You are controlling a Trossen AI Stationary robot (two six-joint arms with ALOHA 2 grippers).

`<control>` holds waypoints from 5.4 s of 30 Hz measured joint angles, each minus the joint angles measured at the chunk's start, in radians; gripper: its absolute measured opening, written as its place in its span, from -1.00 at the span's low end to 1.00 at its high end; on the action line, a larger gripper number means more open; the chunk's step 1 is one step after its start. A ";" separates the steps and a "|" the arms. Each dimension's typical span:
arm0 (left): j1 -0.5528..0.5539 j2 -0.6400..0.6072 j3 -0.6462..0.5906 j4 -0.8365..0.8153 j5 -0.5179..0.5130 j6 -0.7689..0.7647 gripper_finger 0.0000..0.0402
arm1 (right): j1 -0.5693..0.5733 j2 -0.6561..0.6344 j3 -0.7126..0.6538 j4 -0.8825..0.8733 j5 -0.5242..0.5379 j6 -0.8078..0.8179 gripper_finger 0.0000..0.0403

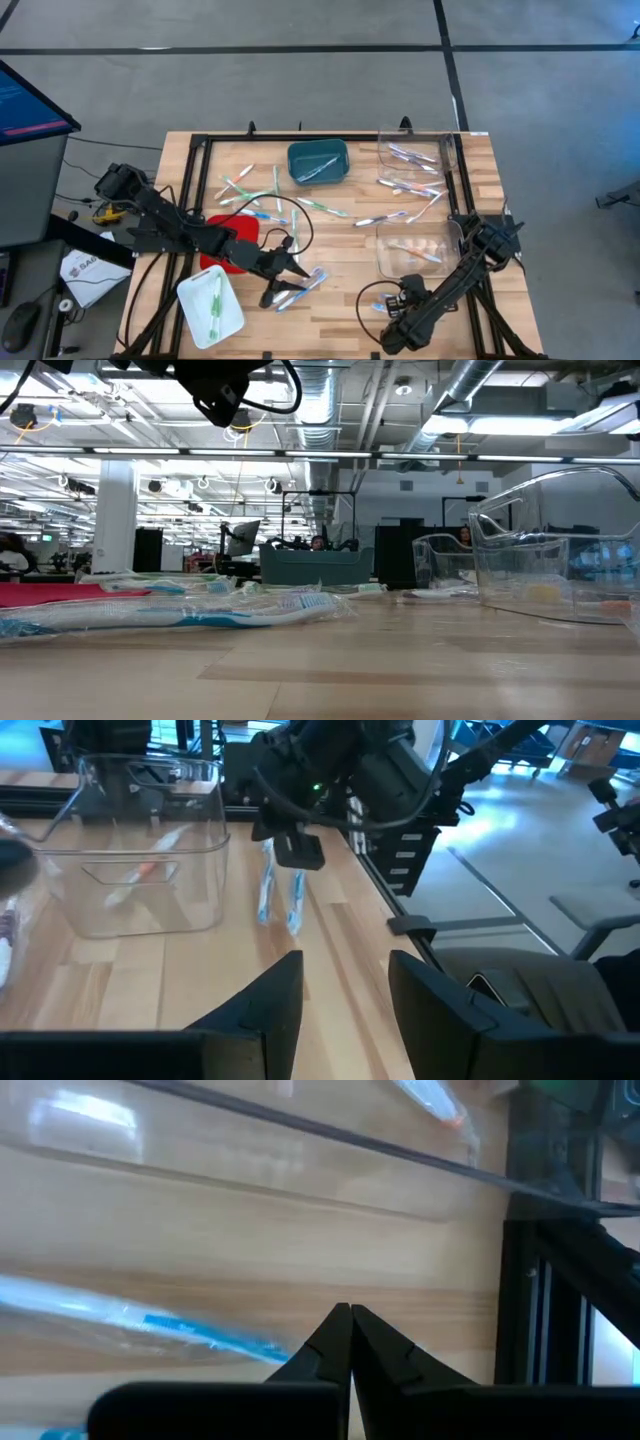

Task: Pick & Place Toothbrushes
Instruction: Put the blue toothbrush into the blue bin

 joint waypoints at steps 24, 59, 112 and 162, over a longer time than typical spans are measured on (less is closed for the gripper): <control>0.000 0.000 0.000 0.009 0.006 0.000 -0.28 | 0.006 0.000 -0.075 0.176 -0.002 -0.012 -1.00; 0.000 0.000 0.000 0.017 0.006 0.000 -0.28 | -0.005 0.000 0.043 0.239 0.044 -0.114 -1.00; 0.000 0.000 0.000 0.017 0.003 0.000 -0.28 | -0.006 0.000 0.023 0.441 0.051 -0.219 -1.00; 0.000 0.000 -0.001 0.016 0.004 0.006 -0.28 | 0.095 -0.001 0.112 0.310 0.166 -0.485 -0.19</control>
